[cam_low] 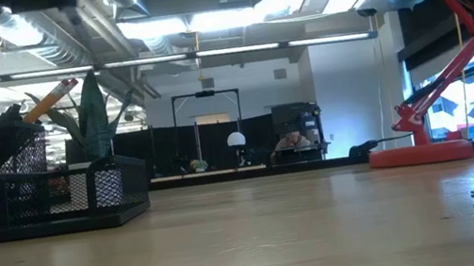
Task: Pick and place office supplies into organizer
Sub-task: Put the blue scissors into the back left compartment of the desk organizer
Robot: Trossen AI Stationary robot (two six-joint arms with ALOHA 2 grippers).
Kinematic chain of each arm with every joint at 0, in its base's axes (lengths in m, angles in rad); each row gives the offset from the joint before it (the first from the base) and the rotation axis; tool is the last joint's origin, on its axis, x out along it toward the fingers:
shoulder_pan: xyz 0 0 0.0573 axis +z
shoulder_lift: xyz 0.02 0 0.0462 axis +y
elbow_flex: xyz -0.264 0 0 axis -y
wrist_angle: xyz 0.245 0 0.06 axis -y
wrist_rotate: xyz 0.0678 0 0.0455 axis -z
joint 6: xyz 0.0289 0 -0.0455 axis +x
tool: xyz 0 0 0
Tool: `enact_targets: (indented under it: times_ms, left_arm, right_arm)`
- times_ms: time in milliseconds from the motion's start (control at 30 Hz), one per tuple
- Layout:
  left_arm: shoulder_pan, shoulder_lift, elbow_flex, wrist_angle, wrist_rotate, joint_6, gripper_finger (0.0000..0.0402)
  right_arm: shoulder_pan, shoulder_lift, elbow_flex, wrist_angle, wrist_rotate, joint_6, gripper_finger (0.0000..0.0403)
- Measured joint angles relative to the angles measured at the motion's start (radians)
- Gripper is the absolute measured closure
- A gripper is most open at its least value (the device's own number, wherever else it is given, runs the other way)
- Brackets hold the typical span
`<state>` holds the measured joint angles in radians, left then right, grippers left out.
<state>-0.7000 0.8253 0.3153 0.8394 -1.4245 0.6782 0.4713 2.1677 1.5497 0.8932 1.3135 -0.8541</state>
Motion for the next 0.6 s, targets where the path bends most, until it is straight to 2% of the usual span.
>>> enact_targets:
  times_ms: [167, 400, 600]
  left_arm:
    - [-0.204, -0.075, 0.007, 0.002, -0.141, 0.012, 0.037]
    - [-0.472, -0.097, 0.089, 0.002, -0.147, 0.05, 0.037]
    - [-0.588, -0.095, 0.101, 0.001, -0.147, 0.012, 0.037]
  right_arm:
    - [0.004, 0.0, 0.0, 0.0, 0.085, -0.022, 0.023]
    - [0.004, -0.017, -0.028, -0.002, 0.134, -0.074, 0.0275]
    - [0.012, -0.096, -0.147, -0.001, 0.115, -0.032, 0.0342]
